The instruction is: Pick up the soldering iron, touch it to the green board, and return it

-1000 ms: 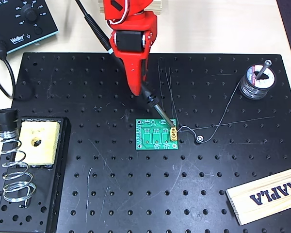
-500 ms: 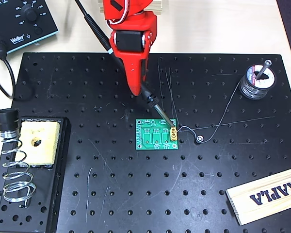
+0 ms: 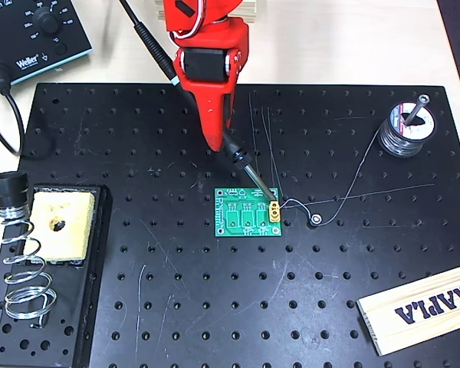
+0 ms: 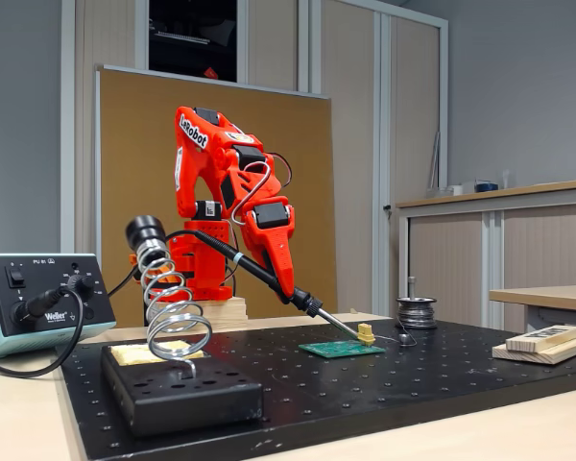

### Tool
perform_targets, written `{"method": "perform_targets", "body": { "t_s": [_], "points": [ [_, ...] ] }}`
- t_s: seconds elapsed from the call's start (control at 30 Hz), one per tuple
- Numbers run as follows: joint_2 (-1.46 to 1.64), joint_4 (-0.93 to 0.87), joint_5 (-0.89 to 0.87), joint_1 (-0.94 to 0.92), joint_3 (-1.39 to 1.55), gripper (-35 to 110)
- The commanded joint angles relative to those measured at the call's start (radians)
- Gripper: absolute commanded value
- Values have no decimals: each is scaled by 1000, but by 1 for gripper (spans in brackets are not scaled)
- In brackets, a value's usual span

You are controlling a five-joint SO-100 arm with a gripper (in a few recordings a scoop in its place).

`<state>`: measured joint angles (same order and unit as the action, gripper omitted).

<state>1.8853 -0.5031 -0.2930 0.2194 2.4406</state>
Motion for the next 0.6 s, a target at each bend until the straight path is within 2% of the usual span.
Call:
{"method": "perform_targets", "body": {
  "t_s": [0.0,0.57],
  "points": [
    [23,17,-6,15,-15,0],
    [34,43,-9,18,17,0]
  ]
}}
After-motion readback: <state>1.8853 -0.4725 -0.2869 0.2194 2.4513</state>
